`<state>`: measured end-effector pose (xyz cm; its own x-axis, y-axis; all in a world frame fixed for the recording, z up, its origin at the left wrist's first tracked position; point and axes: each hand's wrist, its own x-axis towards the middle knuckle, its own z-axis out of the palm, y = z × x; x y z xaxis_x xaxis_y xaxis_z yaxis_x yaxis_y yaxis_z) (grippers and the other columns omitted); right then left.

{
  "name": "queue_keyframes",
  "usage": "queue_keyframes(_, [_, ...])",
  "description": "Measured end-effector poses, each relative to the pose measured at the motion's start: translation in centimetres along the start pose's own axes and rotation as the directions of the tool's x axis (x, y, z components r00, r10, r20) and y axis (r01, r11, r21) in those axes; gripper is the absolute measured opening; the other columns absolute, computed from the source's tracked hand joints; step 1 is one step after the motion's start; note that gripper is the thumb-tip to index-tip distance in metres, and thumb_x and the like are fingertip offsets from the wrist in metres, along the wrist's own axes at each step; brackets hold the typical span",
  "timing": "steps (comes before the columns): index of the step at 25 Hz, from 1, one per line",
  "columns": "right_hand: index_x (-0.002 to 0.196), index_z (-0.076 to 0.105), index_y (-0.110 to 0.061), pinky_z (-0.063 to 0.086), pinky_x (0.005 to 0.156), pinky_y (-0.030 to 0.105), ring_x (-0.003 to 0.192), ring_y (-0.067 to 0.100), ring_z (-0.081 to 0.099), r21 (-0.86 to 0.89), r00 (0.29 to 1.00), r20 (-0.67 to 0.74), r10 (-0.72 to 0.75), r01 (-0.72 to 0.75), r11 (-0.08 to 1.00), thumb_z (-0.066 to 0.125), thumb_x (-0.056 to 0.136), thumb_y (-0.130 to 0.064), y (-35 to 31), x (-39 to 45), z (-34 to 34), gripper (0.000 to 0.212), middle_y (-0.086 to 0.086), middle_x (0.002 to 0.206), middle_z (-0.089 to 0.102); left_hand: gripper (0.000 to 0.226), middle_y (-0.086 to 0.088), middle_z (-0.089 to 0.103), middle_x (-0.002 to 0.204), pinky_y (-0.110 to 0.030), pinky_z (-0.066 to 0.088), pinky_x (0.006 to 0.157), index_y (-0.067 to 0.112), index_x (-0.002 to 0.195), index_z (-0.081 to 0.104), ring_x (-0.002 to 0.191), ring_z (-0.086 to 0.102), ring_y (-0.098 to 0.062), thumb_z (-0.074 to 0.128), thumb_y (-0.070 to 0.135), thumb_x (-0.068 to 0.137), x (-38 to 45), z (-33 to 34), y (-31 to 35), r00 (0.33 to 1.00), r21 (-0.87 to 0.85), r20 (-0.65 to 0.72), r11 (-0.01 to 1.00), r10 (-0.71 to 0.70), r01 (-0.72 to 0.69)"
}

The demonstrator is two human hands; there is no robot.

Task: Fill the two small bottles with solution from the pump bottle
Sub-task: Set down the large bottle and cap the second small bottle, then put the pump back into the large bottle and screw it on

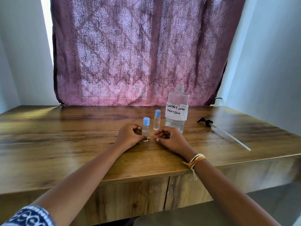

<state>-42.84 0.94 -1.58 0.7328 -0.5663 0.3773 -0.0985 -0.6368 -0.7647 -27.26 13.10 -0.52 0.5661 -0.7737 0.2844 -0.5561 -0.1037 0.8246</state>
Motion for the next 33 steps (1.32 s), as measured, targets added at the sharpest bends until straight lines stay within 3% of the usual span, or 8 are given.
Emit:
queue_keyframes(4, [0.096,0.069,-0.01,0.055,0.085,0.023,0.089,0.017,0.07,-0.027,1.0,-0.011,-0.007,0.007,1.0,0.072,0.079,0.0,0.0,0.0,0.0,0.019,0.008,0.091,0.074,0.038,0.004,0.071,0.076,-0.018,0.052,0.054,0.01,0.101,0.07,0.048,0.062,-0.006,0.087,0.018,0.068,0.4,0.5,0.2,0.999,0.01,-0.045,1.0,-0.001,0.002])
queue_keyframes(9, [0.092,0.069,-0.012,0.055,0.085,0.025,0.086,0.015,0.069,-0.008,1.0,-0.007,0.003,-0.004,1.0,0.07,0.079,0.002,0.0,0.0,-0.1,0.02,0.005,0.087,0.073,0.076,-0.001,0.06,0.105,-0.026,0.045,0.084,0.012,0.13,0.054,0.095,0.058,-0.015,0.088,0.026,0.064,-0.1,0.9,0.4,0.969,0.144,-0.167,0.977,0.183,-0.16])
queue_keyframes(12, [0.093,0.068,-0.013,0.055,0.088,0.028,0.088,0.019,0.07,0.009,1.0,0.007,0.015,-0.015,1.0,0.069,0.079,0.002,-0.2,-0.2,-0.3,0.02,0.005,0.087,0.074,0.048,-0.01,0.058,0.114,-0.034,0.053,0.082,0.01,0.119,0.059,0.107,0.056,-0.024,0.075,0.019,0.075,-0.9,0.8,1.6,0.77,0.383,-0.339,0.827,0.54,-0.411])
queue_keyframes(14, [0.095,0.069,-0.007,0.055,0.086,0.027,0.086,0.017,0.069,0.004,1.0,-0.006,0.022,-0.022,1.0,0.069,0.08,0.001,-0.3,-0.5,-0.8,0.018,0.006,0.088,0.074,0.037,-0.013,0.058,0.11,-0.029,0.051,0.075,0.006,0.113,0.06,0.104,0.055,-0.025,0.069,0.013,0.077,-1.1,1.4,3.6,0.687,0.416,-0.367,0.771,0.627,-0.482])
queue_keyframes(22, [0.075,0.073,-0.013,0.057,0.069,0.026,0.067,0.006,0.068,-0.192,0.997,-0.072,0.011,-0.025,0.981,0.068,0.075,0.004,-0.3,-2.7,-7.2,0.018,-0.002,0.07,0.073,0.048,-0.013,0.052,0.118,-0.041,0.052,0.088,0.007,0.124,0.053,0.111,0.053,-0.028,0.066,0.011,0.078,0.1,5.7,9.2,0.738,0.261,-0.326,0.807,0.591,-0.53])
queue_keyframes(25, [0.058,0.069,-0.012,0.054,0.059,0.035,0.054,0.01,0.06,-0.304,0.949,-0.31,-0.06,-0.04,0.952,0.064,0.072,-0.004,0.9,-2.2,-11.5,0.016,0.005,0.056,0.068,0.052,-0.016,0.05,0.122,-0.045,0.048,0.096,0.004,0.126,0.05,0.116,0.05,-0.033,0.064,0.015,0.078,1.4,6.9,11.3,0.704,0.271,-0.339,0.781,0.624,-0.562])
queue_keyframes(28, [0.062,0.066,-0.003,0.05,0.058,0.036,0.057,0.011,0.054,-0.326,0.853,-0.521,-0.01,-0.189,0.926,0.06,0.073,-0.016,2.4,-0.6,-15.0,0.018,0.02,0.063,0.066,0.056,-0.019,0.047,0.128,-0.047,0.044,0.102,0.003,0.129,0.046,0.123,0.047,-0.035,0.059,0.025,0.079,2.9,7.8,13.3,0.707,0.238,-0.398,0.81,0.585,-0.536])
queue_keyframes(33, [0.077,0.067,-0.009,0.04,0.068,0.024,0.086,0.025,0.064,-0.34,0.826,-0.544,0.149,-0.379,0.861,0.063,0.077,-0.01,4.9,2.8,-18.4,0.004,0.007,0.082,0.068,0.068,-0.018,0.044,0.136,-0.042,0.035,0.111,0.004,0.136,0.041,0.131,0.04,-0.032,0.048,0.042,0.08,5.3,8.6,15.0,0.735,0.21,-0.445,0.858,0.511,-0.47])
